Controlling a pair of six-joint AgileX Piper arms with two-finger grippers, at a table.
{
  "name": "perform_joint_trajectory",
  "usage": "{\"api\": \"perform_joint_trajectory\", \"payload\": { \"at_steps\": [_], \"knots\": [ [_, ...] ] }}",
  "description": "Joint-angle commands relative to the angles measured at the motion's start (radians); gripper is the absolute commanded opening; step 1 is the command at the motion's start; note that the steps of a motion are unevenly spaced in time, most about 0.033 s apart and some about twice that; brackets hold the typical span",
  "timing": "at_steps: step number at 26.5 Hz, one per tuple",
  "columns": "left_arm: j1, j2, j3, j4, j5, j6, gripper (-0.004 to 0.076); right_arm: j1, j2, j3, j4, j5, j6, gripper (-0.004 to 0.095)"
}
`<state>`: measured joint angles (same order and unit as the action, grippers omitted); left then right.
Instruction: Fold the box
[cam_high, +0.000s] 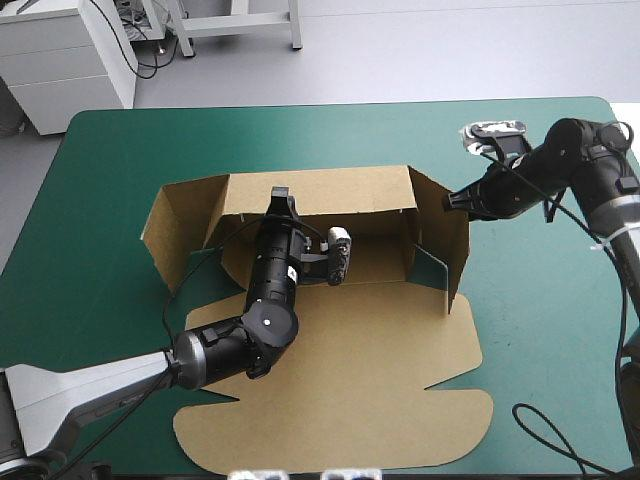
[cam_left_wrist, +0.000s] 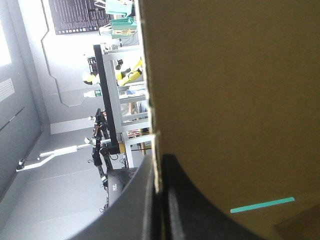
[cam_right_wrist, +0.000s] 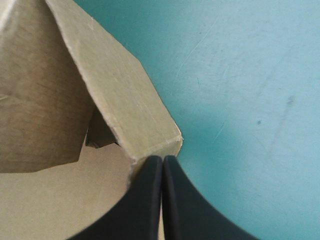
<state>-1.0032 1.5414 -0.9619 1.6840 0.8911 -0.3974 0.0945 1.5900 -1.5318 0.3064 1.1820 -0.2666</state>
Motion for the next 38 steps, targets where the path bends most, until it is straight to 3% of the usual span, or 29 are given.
{"api": "perform_joint_trajectory", "payload": {
  "at_steps": [1,3,6,8,14,19,25,30,38],
  "knots": [
    [-0.002,-0.039,-0.032,0.138,0.026,-0.006,-0.0007,0.002,-0.063,0.101,0.114,-0.159,-0.08,-0.0019],
    [-0.002,-0.039,-0.032,0.138,0.026,-0.006,-0.0007,0.002,-0.11,0.204,0.202,-0.318,-0.136,-0.0019],
    [-0.002,-0.039,-0.032,0.14,0.026,-0.006,-0.0007,0.002,-0.137,0.275,0.228,-0.406,-0.193,-0.0019],
    [-0.002,-0.039,-0.032,0.14,0.018,-0.006,-0.0007,0.002,-0.139,0.33,0.315,-0.443,-0.306,-0.0019],
    [-0.002,-0.039,-0.032,0.14,0.017,-0.006,-0.0007,0.002,-0.149,0.409,0.56,-0.45,-0.574,-0.0019],
    [-0.002,-0.039,-0.032,0.138,0.017,-0.009,-0.0007,0.002,-0.163,0.431,0.604,-0.441,-0.649,-0.0019],
    [-0.002,-0.039,-0.032,0.138,0.017,-0.009,-0.0007,0.002,-0.159,0.431,0.599,-0.332,-0.753,0.0004],
    [-0.002,-0.039,-0.032,0.138,0.017,-0.009,-0.0007,0.002,-0.159,0.431,0.574,-0.263,-0.796,0.0156],
    [-0.002,-0.039,-0.032,0.138,-0.006,-0.009,-0.0007,0.002,-0.158,0.431,0.555,-0.332,-0.812,0.067]
  ]
}}
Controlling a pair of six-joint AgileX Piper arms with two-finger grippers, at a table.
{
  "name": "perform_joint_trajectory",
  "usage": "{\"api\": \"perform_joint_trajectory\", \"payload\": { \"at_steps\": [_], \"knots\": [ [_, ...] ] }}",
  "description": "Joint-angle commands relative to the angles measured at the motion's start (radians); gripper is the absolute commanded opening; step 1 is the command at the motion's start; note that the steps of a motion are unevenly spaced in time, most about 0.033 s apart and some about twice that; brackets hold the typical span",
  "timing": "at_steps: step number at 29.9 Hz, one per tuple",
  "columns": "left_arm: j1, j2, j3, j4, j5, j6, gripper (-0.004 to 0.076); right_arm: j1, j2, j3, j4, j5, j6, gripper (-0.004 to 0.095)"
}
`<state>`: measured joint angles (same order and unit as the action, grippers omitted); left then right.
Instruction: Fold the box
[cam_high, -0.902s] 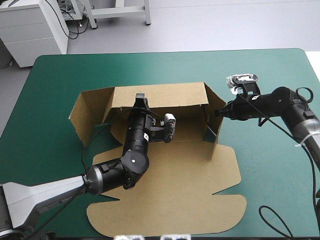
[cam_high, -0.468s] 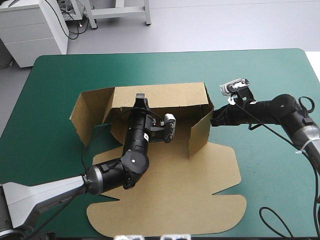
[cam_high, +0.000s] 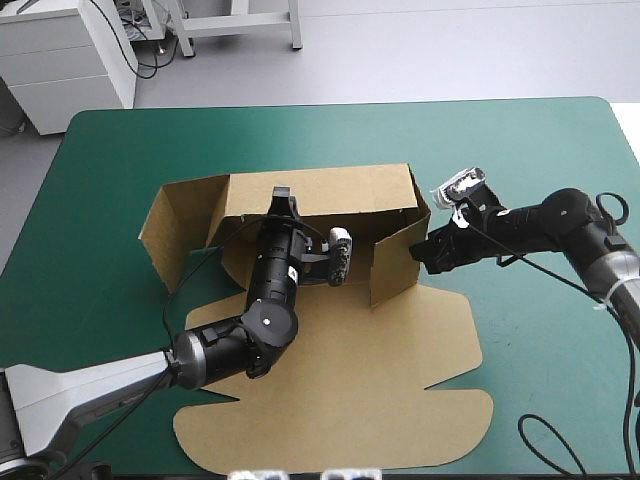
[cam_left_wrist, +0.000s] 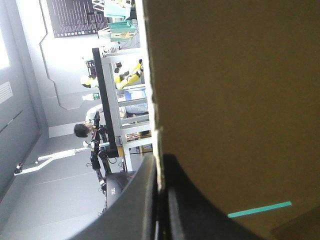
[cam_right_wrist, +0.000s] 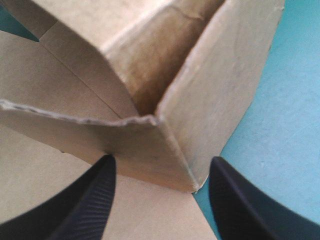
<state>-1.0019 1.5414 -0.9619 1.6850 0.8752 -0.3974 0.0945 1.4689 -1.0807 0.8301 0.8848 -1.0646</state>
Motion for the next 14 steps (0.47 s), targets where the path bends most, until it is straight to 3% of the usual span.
{"api": "perform_joint_trajectory", "payload": {
  "at_steps": [1,5,8,14],
  "knots": [
    [-0.003,-0.039,-0.032,0.137,0.004,-0.009,-0.0007,0.002,-0.033,-0.02,0.032,-0.045,-0.014,0.0698],
    [-0.003,-0.039,-0.032,0.137,-0.014,-0.009,-0.0007,0.002,-0.004,-0.013,0.06,-0.054,-0.012,0.0698],
    [-0.003,-0.039,-0.032,0.139,-0.011,-0.009,-0.0007,0.002,-0.011,0.048,0.171,-0.078,-0.102,0.0698],
    [-0.003,-0.039,-0.032,0.143,-0.011,-0.009,-0.0007,0.002,-0.092,0.207,0.361,-0.247,-0.242,0.0698]
  ]
}}
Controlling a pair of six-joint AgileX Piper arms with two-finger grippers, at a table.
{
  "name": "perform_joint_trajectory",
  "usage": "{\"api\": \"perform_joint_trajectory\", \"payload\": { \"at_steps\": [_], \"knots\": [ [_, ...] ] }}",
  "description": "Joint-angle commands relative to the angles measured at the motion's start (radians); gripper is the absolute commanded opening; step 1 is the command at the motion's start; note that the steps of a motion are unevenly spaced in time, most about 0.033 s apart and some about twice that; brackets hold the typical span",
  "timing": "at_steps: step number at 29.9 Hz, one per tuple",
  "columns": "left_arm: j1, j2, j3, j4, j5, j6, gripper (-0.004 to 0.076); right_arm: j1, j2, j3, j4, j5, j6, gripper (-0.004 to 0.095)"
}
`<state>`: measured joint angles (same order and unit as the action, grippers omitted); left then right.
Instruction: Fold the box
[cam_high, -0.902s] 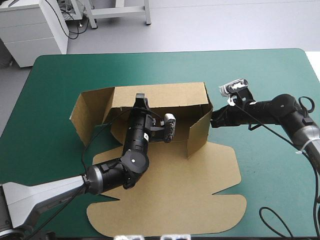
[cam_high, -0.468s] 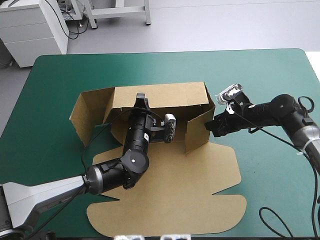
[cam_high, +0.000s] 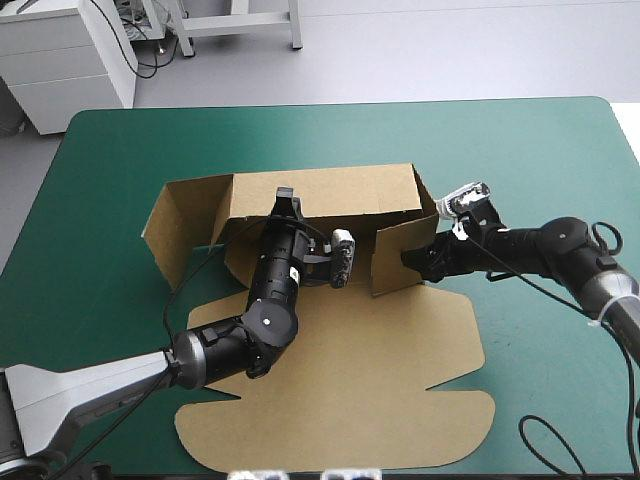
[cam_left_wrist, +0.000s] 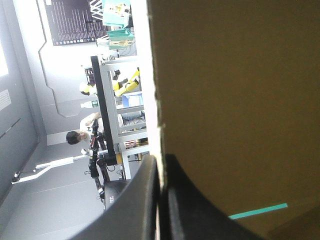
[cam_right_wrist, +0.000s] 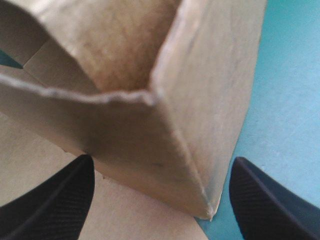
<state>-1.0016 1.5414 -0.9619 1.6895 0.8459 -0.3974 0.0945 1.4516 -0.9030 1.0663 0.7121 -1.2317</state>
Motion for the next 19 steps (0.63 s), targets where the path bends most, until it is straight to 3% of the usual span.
{"api": "perform_joint_trajectory", "payload": {
  "at_steps": [1,6,9,15,19],
  "knots": [
    [-0.004,-0.039,-0.032,0.139,0.018,-0.009,-0.0007,0.002,-0.084,0.048,0.146,-0.083,-0.092,0.0697],
    [-0.004,-0.039,-0.032,0.141,0.018,-0.009,-0.0007,0.026,-0.089,0.105,0.304,-0.1,-0.223,0.0673],
    [-0.004,-0.039,-0.032,0.141,0.02,-0.004,-0.0007,0.107,-0.089,0.12,0.297,-0.184,-0.236,0.0668],
    [-0.004,-0.039,-0.032,0.141,0.02,-0.004,-0.0007,0.252,-0.089,0.119,0.301,-0.452,-0.238,0.0668],
    [-0.004,-0.039,-0.032,0.141,0.02,-0.002,-0.0007,0.275,-0.089,0.119,0.305,-0.506,-0.24,0.0646]
  ]
}}
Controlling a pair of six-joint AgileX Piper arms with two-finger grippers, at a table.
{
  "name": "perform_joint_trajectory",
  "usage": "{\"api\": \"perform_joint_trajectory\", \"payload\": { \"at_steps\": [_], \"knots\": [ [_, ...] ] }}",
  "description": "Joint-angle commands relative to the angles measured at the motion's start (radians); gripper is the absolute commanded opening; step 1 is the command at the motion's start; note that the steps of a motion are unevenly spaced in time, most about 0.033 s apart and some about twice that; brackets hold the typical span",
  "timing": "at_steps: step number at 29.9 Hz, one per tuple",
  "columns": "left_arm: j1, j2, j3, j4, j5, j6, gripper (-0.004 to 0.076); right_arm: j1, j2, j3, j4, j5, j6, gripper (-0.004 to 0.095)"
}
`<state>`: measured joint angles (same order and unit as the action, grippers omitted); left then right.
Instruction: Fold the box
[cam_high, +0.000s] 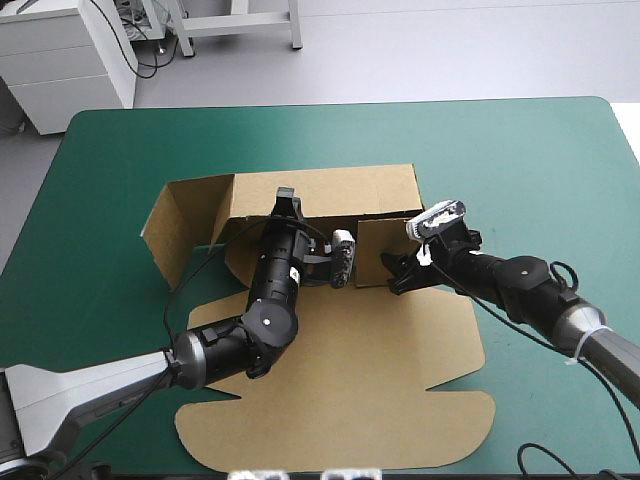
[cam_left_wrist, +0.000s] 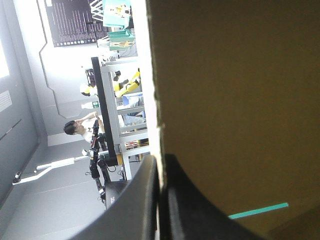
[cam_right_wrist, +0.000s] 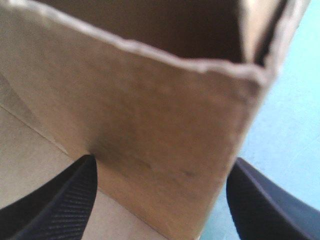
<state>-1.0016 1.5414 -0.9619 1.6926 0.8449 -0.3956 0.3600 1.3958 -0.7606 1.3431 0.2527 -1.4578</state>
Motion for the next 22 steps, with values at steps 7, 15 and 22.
{"api": "perform_joint_trajectory", "payload": {
  "at_steps": [7,15,22],
  "knots": [
    [-0.004,-0.039,-0.032,0.138,0.021,-0.003,-0.0007,0.015,-0.033,-0.023,0.14,-0.088,-0.095,0.0565],
    [-0.004,-0.039,-0.032,0.138,0.021,-0.003,-0.0008,0.015,-0.033,-0.023,0.291,-0.054,-0.225,-0.0012],
    [-0.004,-0.039,-0.032,0.138,0.021,-0.003,-0.0007,0.015,-0.033,-0.023,0.291,-0.021,-0.227,-0.0019]
  ]
}}
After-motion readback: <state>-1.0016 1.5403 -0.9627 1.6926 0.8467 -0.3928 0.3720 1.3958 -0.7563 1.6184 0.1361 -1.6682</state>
